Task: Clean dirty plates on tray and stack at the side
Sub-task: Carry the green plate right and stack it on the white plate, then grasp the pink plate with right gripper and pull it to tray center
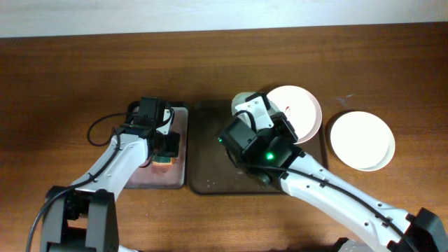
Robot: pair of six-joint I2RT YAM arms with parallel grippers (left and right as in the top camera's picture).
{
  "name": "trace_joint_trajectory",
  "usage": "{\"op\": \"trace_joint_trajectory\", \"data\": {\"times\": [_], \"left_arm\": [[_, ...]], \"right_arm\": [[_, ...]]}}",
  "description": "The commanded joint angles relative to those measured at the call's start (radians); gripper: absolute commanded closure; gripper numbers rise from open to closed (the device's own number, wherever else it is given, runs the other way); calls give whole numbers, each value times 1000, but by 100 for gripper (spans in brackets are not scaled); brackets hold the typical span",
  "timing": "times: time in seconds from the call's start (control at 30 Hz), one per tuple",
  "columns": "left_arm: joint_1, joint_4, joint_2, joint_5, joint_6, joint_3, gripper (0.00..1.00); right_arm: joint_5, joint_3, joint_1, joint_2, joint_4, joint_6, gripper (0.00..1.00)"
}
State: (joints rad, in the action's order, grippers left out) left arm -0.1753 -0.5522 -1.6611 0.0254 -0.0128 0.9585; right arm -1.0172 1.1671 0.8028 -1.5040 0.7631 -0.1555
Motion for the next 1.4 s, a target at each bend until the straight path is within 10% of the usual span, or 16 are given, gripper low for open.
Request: {"op": "trace_joint_trajectory", "data": {"times": [0.0,0.37,0.53,0.73,0.77,0.83,0.87,1.13,1.37], "left_arm": [[7,23,-10,-11,2,-9,34],[7,88,-87,-12,-2,-9,39],[7,138,-90,-11,-2,-9,99],[8,130,-89,75,-65,35,100],[8,121,-89,71,-65,37,93],[8,59,-89,54,-66,37,49],[8,21,-89,34,-66,37,48],[8,-94,-89,-19,-66,36,49],[8,-101,-89,-22,-66,36,91]], "right_arm": [[-101,29,15,23,-37,-6,96],[73,40,-51,28,-55,-124,96],[428,40,-283,67,44,-283,96],[729,40,-743,176,174,-298,96],[759,40,-808,175,198,-298,96],[821,28,-989,168,245,-298,96],[850,15,-1089,161,244,-295,96],[852,13,-1342,27,220,-294,96],[885,13,-1340,-50,208,-271,78]]}}
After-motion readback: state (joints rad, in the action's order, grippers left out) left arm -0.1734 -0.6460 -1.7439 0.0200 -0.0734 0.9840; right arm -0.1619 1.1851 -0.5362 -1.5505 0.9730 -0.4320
